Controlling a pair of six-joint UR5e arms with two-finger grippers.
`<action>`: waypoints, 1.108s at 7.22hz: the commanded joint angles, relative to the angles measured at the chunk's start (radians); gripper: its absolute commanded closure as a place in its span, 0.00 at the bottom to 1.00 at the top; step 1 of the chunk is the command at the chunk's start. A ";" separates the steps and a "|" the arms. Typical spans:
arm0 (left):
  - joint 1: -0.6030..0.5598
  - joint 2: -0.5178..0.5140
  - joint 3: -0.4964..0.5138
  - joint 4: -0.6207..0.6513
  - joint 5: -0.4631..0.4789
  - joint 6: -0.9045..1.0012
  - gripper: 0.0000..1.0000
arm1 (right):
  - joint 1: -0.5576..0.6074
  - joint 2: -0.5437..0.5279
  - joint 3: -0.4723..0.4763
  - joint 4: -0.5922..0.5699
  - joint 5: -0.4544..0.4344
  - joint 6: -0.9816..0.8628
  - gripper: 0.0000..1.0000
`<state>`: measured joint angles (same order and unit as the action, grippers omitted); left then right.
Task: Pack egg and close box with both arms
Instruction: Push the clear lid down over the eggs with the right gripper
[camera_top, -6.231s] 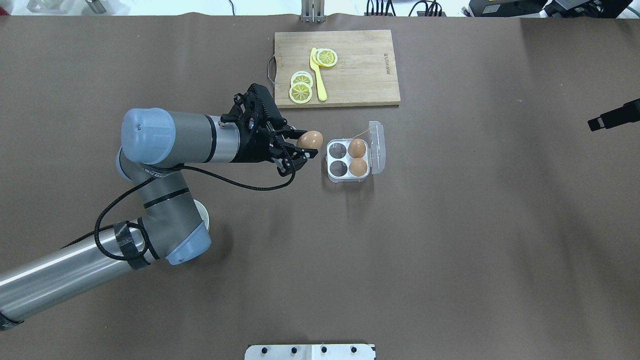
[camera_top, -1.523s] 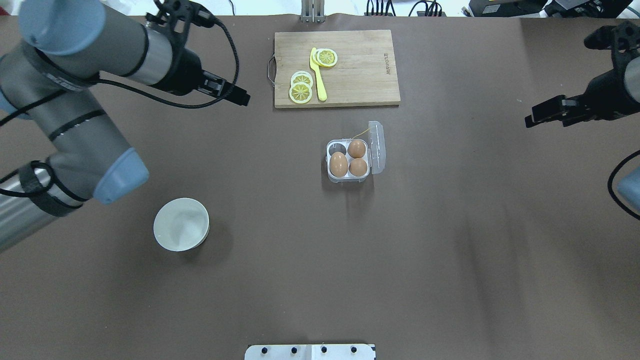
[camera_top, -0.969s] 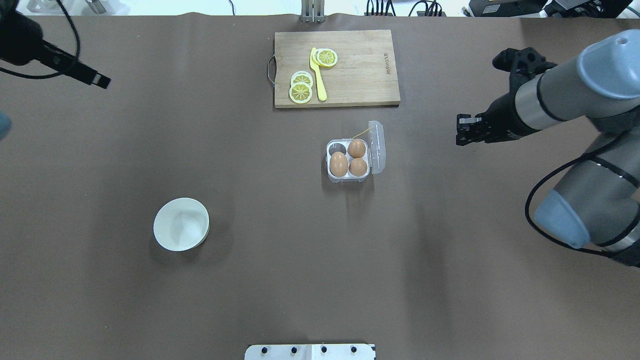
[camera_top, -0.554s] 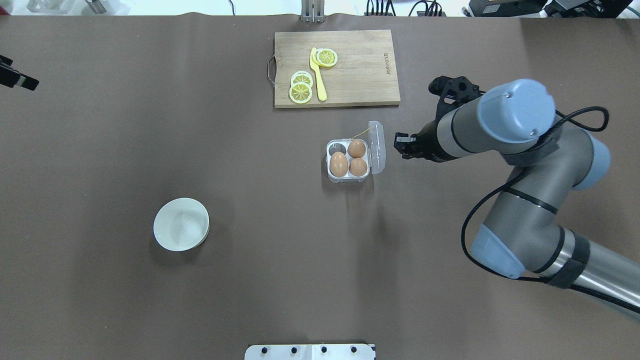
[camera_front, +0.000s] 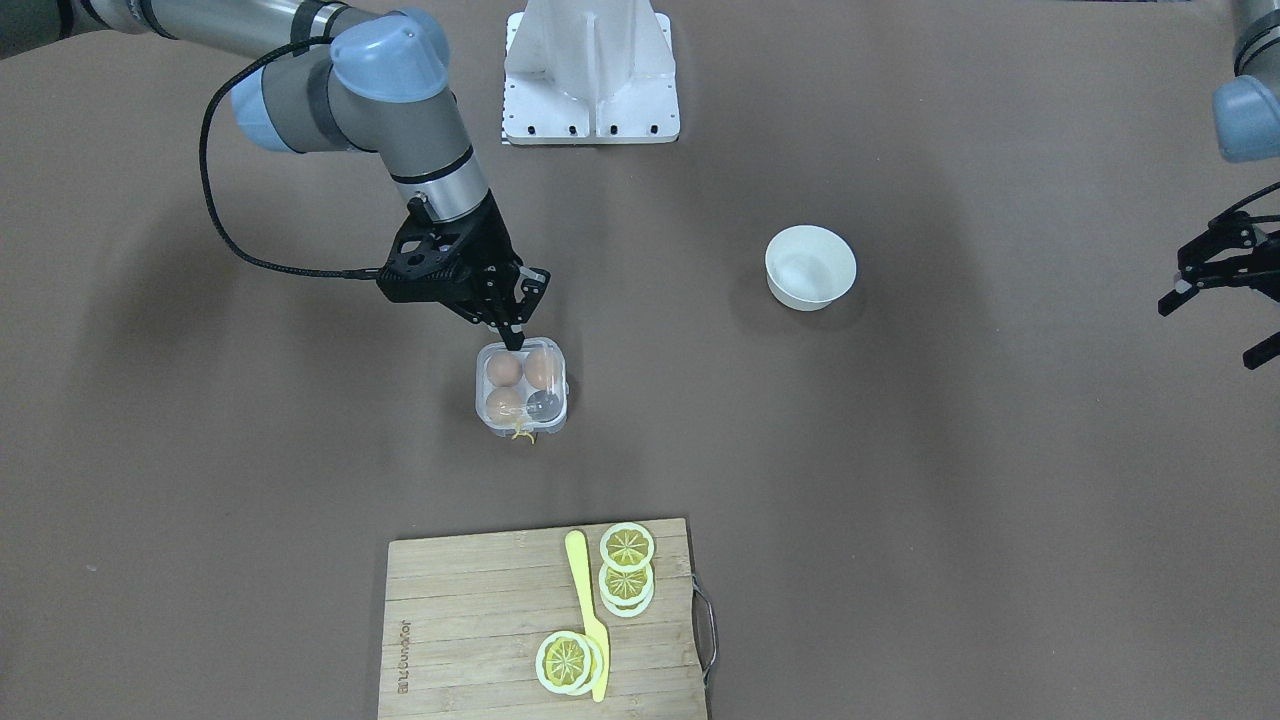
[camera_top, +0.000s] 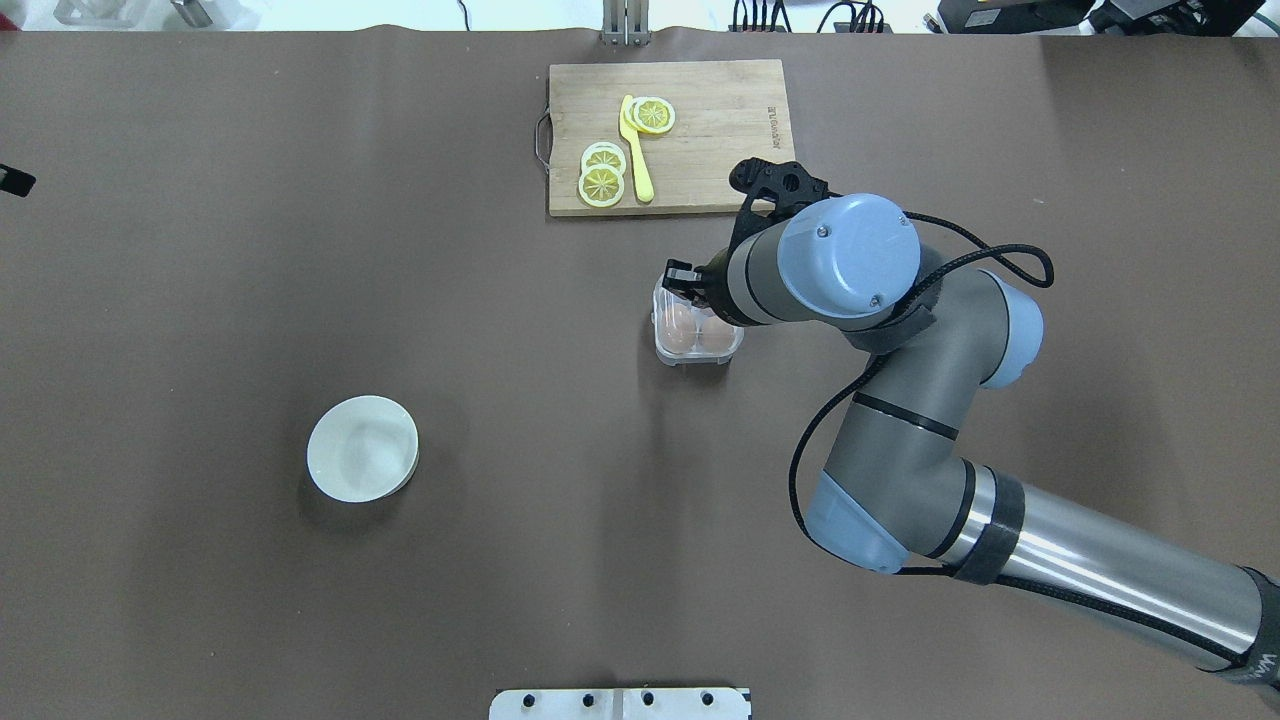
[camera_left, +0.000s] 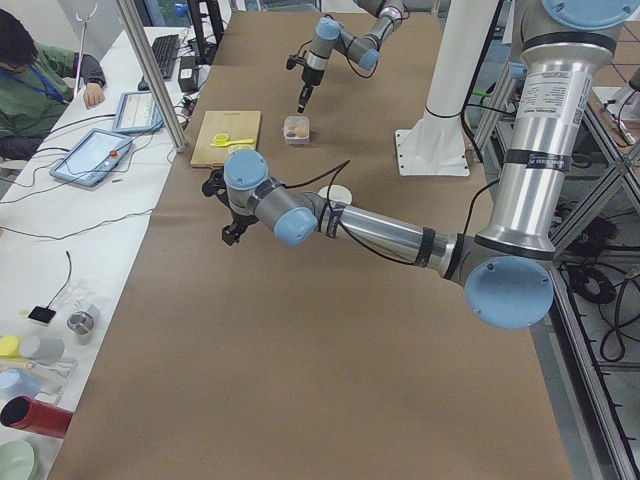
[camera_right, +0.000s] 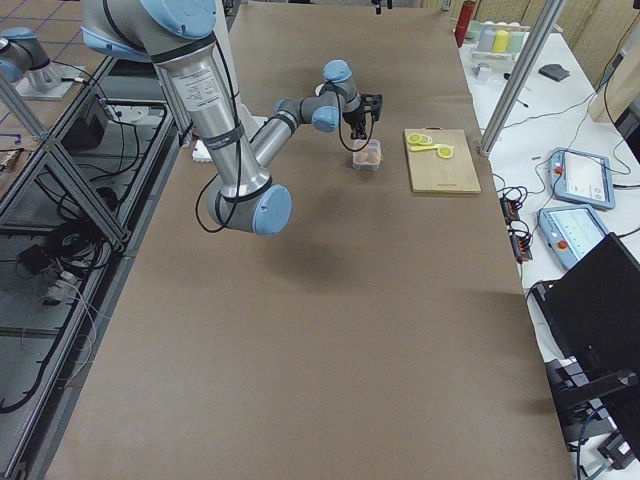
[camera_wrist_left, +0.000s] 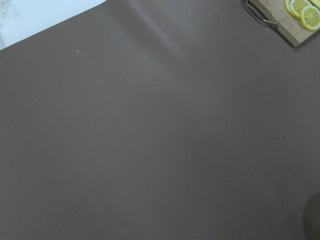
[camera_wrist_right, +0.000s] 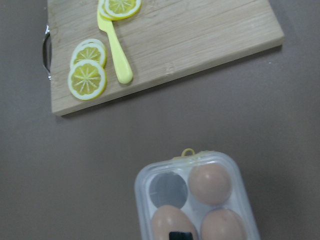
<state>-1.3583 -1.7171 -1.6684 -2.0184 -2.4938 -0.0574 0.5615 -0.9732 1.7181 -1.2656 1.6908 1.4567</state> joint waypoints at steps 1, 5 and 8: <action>-0.014 0.026 0.001 0.010 0.001 -0.001 0.03 | -0.003 0.021 0.001 -0.011 0.004 0.011 1.00; -0.218 0.168 0.012 0.135 0.128 0.199 0.02 | 0.124 -0.019 0.015 -0.037 0.146 -0.099 0.00; -0.306 0.134 -0.046 0.668 0.156 0.223 0.02 | 0.285 -0.073 0.017 -0.106 0.347 -0.351 0.00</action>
<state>-1.6473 -1.5640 -1.6781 -1.5684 -2.3465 0.1571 0.7820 -1.0113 1.7345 -1.3585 1.9635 1.2064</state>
